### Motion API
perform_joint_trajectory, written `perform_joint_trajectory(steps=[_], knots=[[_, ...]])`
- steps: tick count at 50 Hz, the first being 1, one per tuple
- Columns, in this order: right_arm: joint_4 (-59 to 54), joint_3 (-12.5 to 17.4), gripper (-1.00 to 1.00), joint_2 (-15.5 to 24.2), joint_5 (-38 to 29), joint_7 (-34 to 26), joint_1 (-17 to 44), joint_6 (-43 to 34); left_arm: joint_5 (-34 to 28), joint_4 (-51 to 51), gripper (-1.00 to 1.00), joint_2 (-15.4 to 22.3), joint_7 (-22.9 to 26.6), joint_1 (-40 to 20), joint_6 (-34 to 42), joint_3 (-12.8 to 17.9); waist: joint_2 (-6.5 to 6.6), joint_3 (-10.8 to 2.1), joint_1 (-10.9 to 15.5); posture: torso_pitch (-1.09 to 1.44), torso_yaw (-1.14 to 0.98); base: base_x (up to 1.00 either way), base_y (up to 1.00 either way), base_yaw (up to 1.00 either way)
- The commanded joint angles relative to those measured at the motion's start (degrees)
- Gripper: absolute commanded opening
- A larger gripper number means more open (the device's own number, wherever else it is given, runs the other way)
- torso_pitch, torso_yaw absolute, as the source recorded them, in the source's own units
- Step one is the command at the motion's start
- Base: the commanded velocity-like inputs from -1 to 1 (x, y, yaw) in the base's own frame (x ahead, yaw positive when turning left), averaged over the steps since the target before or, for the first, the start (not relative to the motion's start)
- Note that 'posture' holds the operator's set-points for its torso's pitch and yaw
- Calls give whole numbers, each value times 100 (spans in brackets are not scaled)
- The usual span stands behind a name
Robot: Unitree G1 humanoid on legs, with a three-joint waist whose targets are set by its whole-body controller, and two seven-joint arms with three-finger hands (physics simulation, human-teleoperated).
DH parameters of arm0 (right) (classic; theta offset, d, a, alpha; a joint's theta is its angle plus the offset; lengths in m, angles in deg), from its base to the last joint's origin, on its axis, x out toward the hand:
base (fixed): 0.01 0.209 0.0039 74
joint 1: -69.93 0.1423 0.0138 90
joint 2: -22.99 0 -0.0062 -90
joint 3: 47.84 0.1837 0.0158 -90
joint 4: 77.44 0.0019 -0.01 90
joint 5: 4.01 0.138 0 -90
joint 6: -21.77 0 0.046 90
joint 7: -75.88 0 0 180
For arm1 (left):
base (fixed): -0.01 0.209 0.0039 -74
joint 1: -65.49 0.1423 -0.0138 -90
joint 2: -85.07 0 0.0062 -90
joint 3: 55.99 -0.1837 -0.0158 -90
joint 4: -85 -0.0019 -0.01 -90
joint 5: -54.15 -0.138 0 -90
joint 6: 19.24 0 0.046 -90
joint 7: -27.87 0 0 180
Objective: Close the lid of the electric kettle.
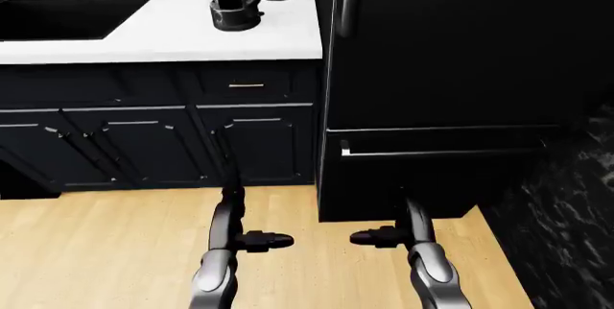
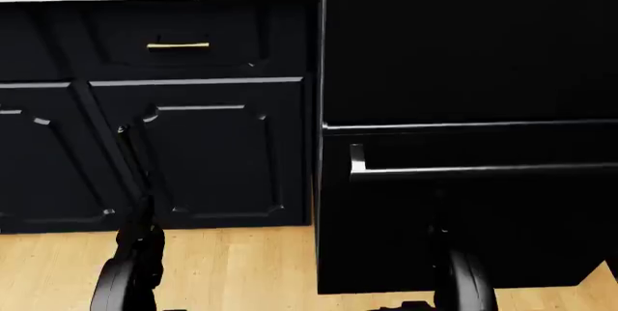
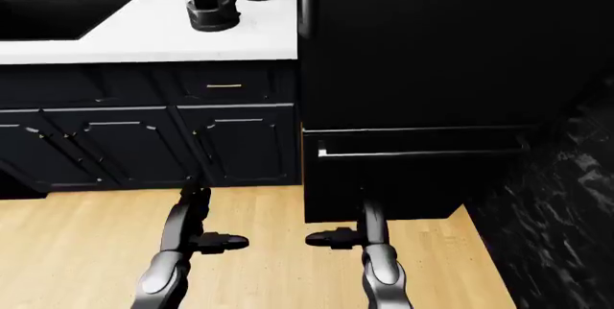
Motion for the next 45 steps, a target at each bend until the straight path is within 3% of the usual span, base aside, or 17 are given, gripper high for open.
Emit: perform_joint_trajectory(steps=[1, 3, 4, 5, 7, 8, 24, 34, 45], knots=[[318, -5, 97, 81, -185, 53, 179, 455, 58, 549, 100, 28, 13, -166, -250, 33, -45, -5, -12, 0, 0, 0, 0, 0], [285, 41, 96, 92, -182, 28, 202, 459, 82, 604, 100, 40, 10, -164, -200, 68, -2, -353, 40, 0, 0, 0, 0, 0], [301, 76, 97, 96, -157, 15, 196, 423, 122, 437, 100, 64, 29, -232, -273, 125, -6, -296, 38, 0, 0, 0, 0, 0], [316, 77, 97, 91, -166, 19, 195, 406, 130, 479, 100, 63, 36, -209, -235, 120, -40, -91, 35, 0, 0, 0, 0, 0], [225, 58, 97, 83, -213, 23, 206, 468, 115, 411, 100, 68, 50, -222, -256, 113, -44, -394, 45, 0, 0, 0, 0, 0], [240, 45, 97, 78, -233, 27, 197, 459, 118, 433, 100, 65, 56, -210, -239, 108, -41, -425, 44, 0, 0, 0, 0, 0], [185, 78, 97, 101, -326, -1, 173, 470, 116, 256, 100, 106, 122, -256, -298, 169, -21, -519, 42, 0, 0, 0, 0, 0], [549, 168, 97, 134, -256, -45, 121, 219, 204, 402, 100, 147, 140, -289, -142, 265, -19, -492, 40, 0, 0, 0, 0, 0], [1672, 666, 97, 330, -82, -194, 25, -509, 482, 1990, 100, 347, 141, -258, 997, 709, -20, -449, 39, 0, 0, 0, 0, 0]])
